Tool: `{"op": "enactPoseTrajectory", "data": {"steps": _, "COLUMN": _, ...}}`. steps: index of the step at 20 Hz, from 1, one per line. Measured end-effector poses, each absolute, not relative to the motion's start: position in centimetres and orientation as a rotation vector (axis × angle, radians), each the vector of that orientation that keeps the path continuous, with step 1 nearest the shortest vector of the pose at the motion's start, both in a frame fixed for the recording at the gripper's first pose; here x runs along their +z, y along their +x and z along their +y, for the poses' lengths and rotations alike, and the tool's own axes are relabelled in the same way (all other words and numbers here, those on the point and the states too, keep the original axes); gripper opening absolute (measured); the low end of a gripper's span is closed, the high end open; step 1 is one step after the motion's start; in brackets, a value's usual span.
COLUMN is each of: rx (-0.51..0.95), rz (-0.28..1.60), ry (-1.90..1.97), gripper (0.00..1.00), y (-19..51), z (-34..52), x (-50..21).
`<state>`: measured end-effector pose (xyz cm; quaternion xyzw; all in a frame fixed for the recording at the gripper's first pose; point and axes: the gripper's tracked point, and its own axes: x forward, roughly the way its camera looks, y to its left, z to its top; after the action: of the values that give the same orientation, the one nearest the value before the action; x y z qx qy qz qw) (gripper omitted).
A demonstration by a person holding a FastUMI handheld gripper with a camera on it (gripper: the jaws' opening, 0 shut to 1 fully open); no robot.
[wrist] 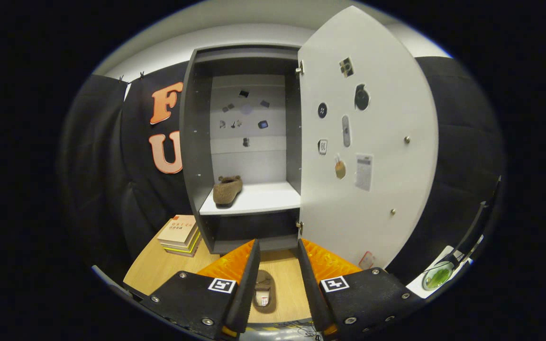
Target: Open the shoe cabinet door, grab the shoes and put them into the shoe cabinet, then close the shoe cabinet door.
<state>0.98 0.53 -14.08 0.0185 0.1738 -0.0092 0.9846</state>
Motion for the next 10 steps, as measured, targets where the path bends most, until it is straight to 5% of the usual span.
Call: {"op": "enactPoseTrajectory", "data": {"steps": 10, "rx": 0.095, "rz": 0.595, "ry": 0.121, "gripper": 0.52, "y": 2.2, "z": 7.1, "x": -27.3}}
